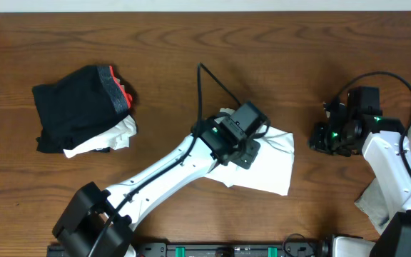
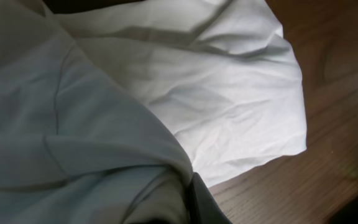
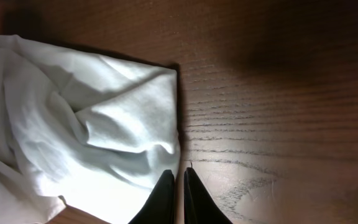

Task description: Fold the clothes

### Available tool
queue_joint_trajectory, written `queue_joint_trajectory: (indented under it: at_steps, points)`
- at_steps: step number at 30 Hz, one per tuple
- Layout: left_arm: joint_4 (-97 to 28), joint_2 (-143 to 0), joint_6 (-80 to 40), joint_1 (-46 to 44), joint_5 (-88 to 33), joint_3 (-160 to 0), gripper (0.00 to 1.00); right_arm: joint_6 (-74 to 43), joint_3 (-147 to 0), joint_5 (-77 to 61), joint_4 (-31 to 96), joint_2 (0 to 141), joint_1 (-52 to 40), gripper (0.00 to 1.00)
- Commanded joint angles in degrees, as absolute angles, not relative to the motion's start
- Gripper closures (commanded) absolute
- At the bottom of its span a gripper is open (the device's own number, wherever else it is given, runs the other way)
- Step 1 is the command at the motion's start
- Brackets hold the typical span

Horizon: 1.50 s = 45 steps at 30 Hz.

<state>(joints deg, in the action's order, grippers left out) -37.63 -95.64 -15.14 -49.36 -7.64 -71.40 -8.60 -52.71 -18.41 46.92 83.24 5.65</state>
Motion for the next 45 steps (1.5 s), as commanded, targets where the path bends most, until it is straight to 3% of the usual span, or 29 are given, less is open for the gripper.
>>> queue_joint_trajectory:
  at_steps: [1, 12, 23, 33, 45]
  points:
    - [-39.31, -95.79, -14.81, -50.24, -2.87, -73.17, 0.94, -9.30, -52.90, -18.61, 47.24, 83.00, 6.20, 0.94]
    - [-47.00, -95.64, -13.76, -50.06, 3.68, -79.68, 0.94, -9.45, -47.37, -24.91, 46.57, 83.59, 3.62, 0.99]
    - [-49.50, -95.64, -12.49, -50.06, 3.77, -82.61, 0.94, -14.85, -34.98, -33.26, 28.80, 83.59, 2.81, 0.99]
    - [-46.00, -96.66, -15.35, -51.37, -7.03, -83.70, 0.94, -18.44, -29.12, -28.45, 23.24, 83.64, 1.37, 0.99]
    - [-41.93, -105.91, -16.64, -58.98, -8.64, -83.70, 0.93, -18.41, -29.12, -28.45, 23.11, 83.64, 1.37, 0.99]
